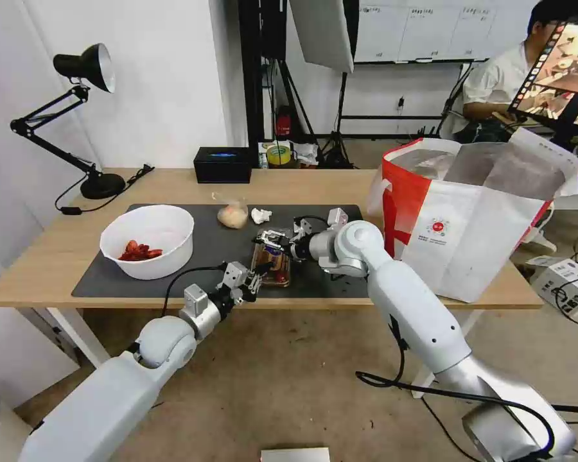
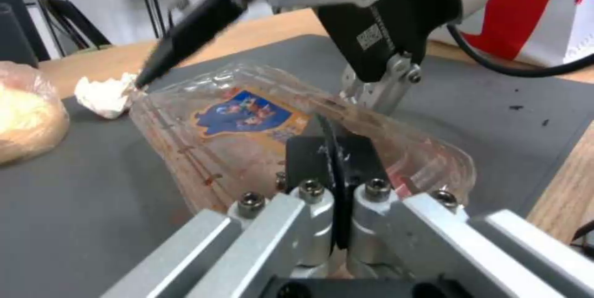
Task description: Pick up the trash from the table and place it into the takeout bag.
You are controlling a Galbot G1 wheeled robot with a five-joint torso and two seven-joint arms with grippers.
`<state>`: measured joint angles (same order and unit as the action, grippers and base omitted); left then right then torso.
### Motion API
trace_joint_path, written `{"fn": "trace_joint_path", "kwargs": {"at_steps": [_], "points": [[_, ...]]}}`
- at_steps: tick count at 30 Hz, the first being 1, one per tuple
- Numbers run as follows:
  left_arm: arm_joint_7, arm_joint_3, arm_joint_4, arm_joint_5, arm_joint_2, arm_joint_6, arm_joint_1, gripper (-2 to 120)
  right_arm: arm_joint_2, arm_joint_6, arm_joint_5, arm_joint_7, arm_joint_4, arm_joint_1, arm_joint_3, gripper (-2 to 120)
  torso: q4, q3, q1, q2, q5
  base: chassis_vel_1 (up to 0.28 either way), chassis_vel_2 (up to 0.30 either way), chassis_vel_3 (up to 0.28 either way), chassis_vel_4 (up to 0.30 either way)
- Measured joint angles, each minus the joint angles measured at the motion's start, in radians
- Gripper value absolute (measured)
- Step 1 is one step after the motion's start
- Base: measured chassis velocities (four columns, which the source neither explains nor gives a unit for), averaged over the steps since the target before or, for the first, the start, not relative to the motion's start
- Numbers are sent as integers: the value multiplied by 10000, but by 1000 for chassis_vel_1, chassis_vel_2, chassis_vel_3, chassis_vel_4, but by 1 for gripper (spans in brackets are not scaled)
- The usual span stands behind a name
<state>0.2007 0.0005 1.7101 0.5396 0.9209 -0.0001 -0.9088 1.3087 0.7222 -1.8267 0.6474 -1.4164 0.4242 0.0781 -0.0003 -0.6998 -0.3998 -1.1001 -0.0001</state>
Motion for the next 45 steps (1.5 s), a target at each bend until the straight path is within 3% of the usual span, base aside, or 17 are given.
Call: {"fn": "trace_joint_path", "kwargs": {"at_steps": [12, 15, 20, 24, 32, 34, 38, 40, 45], "points": [[7, -235, 124, 41, -68, -32, -131, 0, -197, -4, -1, 78, -146, 174, 10, 54, 2, -2, -1, 1, 1, 0, 0, 0, 0], [14, -332, 156, 80, -142, -43, -175, 0, -252, -4, 97, 84, -328, 345, -35, 37, 5, -3, -2, 1, 1, 0, 0, 0, 0], [14, -441, 246, 95, -218, -46, -286, 0, -276, -3, 105, 77, -423, 436, -112, 26, 4, -3, -2, 1, 1, 0, 0, 0, 0], [18, -1117, 683, 141, -416, -70, -981, 0, -312, -2, 116, 16, -551, 509, -427, 4, 4, -3, -2, 1, 1, 0, 0, 0, 0], [78, -2585, 1409, 114, -545, -254, -2492, 0, -461, -4, 155, -370, -838, 629, -747, 0, 3, -3, -3, 2, -2, 0, 0, 0, 0], [76, -3372, 1754, 41, -478, -320, -3392, 0, -547, -6, 159, -555, -1143, 734, -978, 0, 5, -3, -3, 1, 1, 0, 0, 0, 0], [79, -4153, 2209, -99, -207, -383, -4173, 0, -768, -40, 158, -765, -1913, 836, -1394, 0, 6, -1, -2, 0, 2, 0, 0, 0, 0], [79, -4331, 2338, -133, -81, -396, -4404, 2, -934, -133, 159, -883, -2351, 944, -1623, 0, 6, -1, -2, 1, 1, 0, 0, 0, 0], [77, -4813, 2657, -388, 503, -620, -5202, 20, -1544, -1211, 168, -1366, -3933, 1286, -2393, 0, 1, -1, -2, 1, 2, 0, 0, 0, 0]]}}
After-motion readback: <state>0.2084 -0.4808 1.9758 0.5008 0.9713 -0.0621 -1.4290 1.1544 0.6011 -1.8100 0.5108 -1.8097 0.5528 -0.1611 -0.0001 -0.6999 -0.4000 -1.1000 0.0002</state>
